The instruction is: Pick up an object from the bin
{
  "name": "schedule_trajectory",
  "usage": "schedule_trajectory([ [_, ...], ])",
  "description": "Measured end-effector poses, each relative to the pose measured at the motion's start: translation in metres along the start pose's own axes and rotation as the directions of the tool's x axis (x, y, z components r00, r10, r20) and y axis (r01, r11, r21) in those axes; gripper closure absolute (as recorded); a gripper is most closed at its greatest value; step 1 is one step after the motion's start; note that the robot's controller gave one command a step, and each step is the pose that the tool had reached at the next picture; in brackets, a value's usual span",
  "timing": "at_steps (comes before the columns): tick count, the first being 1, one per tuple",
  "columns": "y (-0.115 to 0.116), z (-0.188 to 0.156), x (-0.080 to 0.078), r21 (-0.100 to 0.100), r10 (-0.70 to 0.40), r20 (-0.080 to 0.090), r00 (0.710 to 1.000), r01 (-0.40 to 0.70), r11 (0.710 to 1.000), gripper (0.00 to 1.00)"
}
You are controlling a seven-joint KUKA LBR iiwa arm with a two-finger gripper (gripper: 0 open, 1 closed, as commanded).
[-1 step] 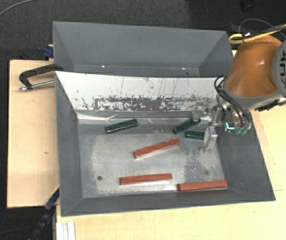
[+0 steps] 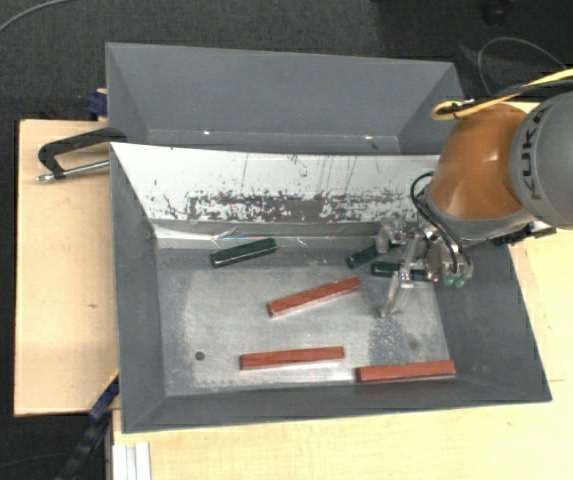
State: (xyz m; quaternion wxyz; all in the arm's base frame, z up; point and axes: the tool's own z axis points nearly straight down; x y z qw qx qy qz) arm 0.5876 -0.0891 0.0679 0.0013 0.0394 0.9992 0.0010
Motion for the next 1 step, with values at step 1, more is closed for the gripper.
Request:
schedule_trajectory([
  [1, -0.0006, -0.0066, -0.0033, 0.003, -0.002, 0.012, 1.0, 0.002, 1.0, 1.0],
])
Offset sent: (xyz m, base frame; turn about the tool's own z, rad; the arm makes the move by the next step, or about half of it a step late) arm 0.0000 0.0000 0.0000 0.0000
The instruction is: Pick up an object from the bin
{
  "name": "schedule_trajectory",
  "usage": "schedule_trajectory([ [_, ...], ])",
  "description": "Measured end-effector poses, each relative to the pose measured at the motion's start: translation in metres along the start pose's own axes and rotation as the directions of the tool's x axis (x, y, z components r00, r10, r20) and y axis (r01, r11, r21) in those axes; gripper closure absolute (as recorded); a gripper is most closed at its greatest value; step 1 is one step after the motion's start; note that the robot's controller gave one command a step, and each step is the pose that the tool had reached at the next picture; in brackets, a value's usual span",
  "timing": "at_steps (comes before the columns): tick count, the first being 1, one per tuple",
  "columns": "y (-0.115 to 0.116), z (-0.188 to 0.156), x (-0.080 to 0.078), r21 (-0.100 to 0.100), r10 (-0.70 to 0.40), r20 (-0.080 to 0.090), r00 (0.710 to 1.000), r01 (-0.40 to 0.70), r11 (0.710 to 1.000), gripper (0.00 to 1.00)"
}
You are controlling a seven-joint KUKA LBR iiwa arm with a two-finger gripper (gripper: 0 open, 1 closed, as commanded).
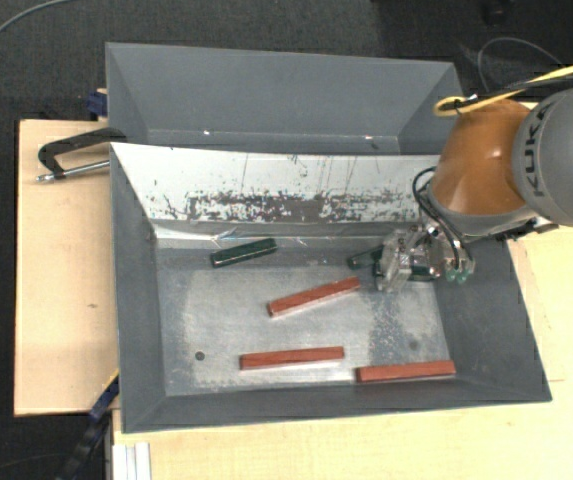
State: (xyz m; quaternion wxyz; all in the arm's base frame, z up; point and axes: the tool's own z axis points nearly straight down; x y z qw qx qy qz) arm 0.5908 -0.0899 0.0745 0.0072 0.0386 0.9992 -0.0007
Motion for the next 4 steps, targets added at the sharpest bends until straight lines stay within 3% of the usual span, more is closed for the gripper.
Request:
schedule_trajectory([
  [1, 0.007, 0.0, 0.005, -0.001, 0.036, -0.005, 0.999, -0.036, 0.999, 1.0],
  [2, 0.008, 0.002, 0.007, -0.001, 0.035, -0.01, 0.999, -0.035, 0.999, 0.0],
  [3, 0.077, 0.0, 0.016, -0.002, 0.212, -0.015, 0.977, -0.212, 0.977, 0.0],
  [4, 0.074, 0.001, 0.016, 0.001, 0.214, -0.014, 0.977, -0.214, 0.977, 1.0],
])
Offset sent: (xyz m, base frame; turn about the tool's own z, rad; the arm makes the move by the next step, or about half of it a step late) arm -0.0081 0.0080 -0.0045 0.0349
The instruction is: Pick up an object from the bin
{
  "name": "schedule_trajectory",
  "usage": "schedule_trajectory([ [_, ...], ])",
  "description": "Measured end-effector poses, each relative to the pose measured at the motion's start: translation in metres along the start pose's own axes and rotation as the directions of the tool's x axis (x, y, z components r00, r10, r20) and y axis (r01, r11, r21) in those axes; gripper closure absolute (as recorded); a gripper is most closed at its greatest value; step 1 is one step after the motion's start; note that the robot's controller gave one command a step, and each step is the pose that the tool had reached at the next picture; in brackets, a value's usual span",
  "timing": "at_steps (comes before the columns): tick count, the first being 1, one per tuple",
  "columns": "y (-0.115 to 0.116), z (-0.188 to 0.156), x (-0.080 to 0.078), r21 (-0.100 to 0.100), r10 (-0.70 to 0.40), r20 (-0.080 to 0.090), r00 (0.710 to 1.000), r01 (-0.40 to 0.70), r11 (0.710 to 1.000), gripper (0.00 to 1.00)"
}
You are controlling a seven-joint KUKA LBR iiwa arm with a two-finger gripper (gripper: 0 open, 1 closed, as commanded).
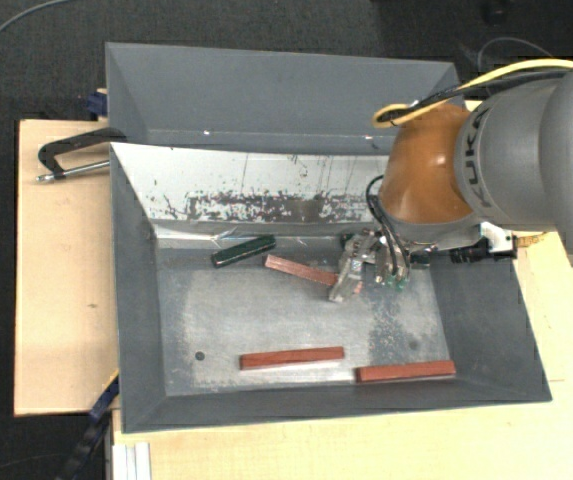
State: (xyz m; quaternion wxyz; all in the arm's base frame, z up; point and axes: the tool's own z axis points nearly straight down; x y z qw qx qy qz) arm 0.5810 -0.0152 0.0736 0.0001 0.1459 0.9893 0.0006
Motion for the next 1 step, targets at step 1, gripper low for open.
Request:
schedule_trajectory([
  [1, 0.0111, -0.1499, -0.0128, -0.004, -0.022, 0.015, 1.0, 0.022, 1.0, 1.0],
])
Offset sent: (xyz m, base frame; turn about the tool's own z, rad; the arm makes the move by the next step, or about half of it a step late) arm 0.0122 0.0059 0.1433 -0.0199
